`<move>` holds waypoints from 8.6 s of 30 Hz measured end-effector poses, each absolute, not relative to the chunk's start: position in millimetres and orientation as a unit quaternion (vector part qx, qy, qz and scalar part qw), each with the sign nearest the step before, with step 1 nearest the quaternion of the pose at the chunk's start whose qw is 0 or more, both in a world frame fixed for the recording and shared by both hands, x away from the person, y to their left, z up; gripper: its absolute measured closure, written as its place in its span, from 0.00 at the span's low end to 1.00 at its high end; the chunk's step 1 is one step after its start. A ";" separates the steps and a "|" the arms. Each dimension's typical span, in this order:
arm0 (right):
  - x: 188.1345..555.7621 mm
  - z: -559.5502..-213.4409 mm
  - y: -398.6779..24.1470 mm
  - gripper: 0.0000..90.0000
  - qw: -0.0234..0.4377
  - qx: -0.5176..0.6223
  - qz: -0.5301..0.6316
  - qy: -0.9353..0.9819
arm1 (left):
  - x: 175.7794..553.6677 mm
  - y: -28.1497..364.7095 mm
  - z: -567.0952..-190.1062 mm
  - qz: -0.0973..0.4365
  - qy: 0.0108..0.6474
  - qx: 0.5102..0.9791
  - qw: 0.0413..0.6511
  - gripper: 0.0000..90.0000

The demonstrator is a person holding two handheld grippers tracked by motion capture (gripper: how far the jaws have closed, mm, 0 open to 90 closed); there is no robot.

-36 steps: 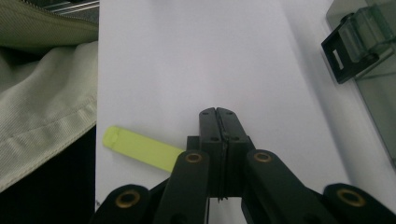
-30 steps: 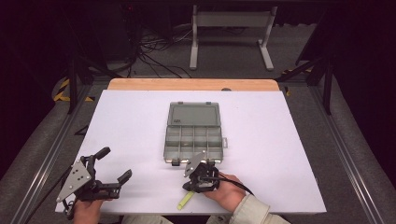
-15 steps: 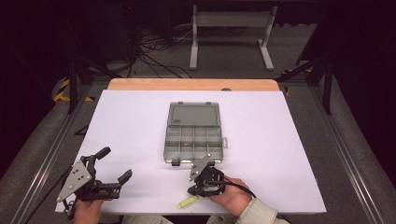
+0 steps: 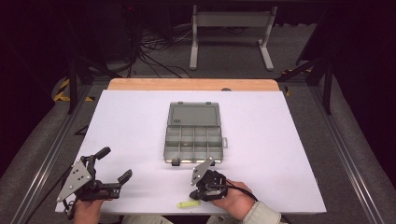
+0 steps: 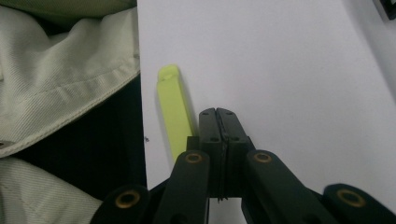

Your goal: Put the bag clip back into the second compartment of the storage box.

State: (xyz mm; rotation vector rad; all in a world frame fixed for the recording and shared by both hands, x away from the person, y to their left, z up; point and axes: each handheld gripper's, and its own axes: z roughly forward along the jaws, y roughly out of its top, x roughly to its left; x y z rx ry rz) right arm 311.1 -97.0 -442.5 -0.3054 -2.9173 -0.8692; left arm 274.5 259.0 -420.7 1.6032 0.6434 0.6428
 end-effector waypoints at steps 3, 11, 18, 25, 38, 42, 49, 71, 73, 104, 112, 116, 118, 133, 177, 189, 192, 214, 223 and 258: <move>308.9 -442.0 -97.8 1.00 0.046 -0.101 -0.285 -0.952 | 274.4 259.1 -420.7 0.278 0.278 0.693 0.604 0.00; 306.7 -441.7 -99.5 1.00 0.049 -0.097 -0.286 -0.952 | 274.5 258.9 -420.7 0.278 0.278 0.693 0.605 0.00; 300.1 -429.6 -96.8 0.63 -0.002 -0.088 -0.319 -0.944 | 274.7 258.8 -420.9 0.278 0.278 0.694 0.604 0.00; 296.3 -431.9 -87.1 0.34 -0.005 -0.090 -0.313 -0.945 | 274.8 258.8 -421.0 0.278 0.277 0.694 0.604 0.00; 289.5 -438.5 -78.5 0.53 0.002 -0.063 -0.301 -0.951 | 274.8 258.5 -421.1 0.278 0.277 0.695 0.603 0.00; 288.5 -440.6 -76.5 0.58 0.004 -0.055 -0.293 -0.954 | 275.1 258.6 -421.2 0.277 0.277 0.695 0.603 0.00; 286.4 -441.6 -75.4 0.74 -0.001 -0.045 -0.287 -0.957 | 274.7 258.6 -421.0 0.278 0.277 0.694 0.603 0.00; 290.1 -425.1 -82.8 0.86 -0.012 -0.043 -0.308 -0.950 | 275.3 257.9 -421.5 0.278 0.280 0.693 0.603 0.00; 291.6 -420.8 -84.3 0.86 -0.013 -0.047 -0.314 -0.948 | 275.3 258.0 -421.4 0.278 0.280 0.694 0.603 0.00; 349.3 -351.4 -91.5 0.86 -0.056 -0.108 -0.386 -0.914 | 275.4 258.3 -421.8 0.278 0.281 0.693 0.604 0.00; 370.9 -339.7 -90.7 0.86 -0.073 -0.131 -0.394 -0.907 | 275.5 258.4 -421.9 0.278 0.280 0.692 0.604 0.00; 382.6 -335.8 -90.4 0.86 -0.082 -0.143 -0.397 -0.903 | 275.6 258.4 -421.9 0.277 0.281 0.693 0.603 0.00; 389.4 -334.8 -90.0 0.86 -0.087 -0.152 -0.397 -0.901 | 275.5 258.4 -421.9 0.277 0.281 0.693 0.603 0.00; 435.7 -346.1 -83.0 0.86 -0.091 -0.205 -0.390 -0.893 | 276.1 259.1 -422.4 0.277 0.282 0.692 0.604 0.00; 473.7 -400.1 -81.6 0.86 -0.053 -0.295 -0.387 -0.872 | 276.5 259.6 -422.4 0.274 0.279 0.693 0.605 0.00; 474.0 -407.7 -78.9 0.86 -0.047 -0.305 -0.387 -0.869 | 276.4 259.8 -422.3 0.275 0.279 0.693 0.606 0.00; 474.0 -409.3 -79.3 0.86 -0.045 -0.308 -0.388 -0.867 | 276.5 259.7 -422.4 0.275 0.279 0.692 0.606 0.00; 471.3 -403.5 -84.6 0.72 -0.057 -0.319 -0.389 -0.862 | 276.1 260.1 -422.1 0.273 0.279 0.694 0.605 0.00; 451.2 -372.7 -97.0 0.36 -0.111 -0.305 -0.408 -0.853 | 275.9 260.7 -422.0 0.275 0.279 0.694 0.604 0.00; 342.4 -326.7 -216.7 0.02 -0.181 -0.260 -0.542 -0.779 | 280.4 257.5 -420.2 0.273 0.277 0.692 0.608 0.00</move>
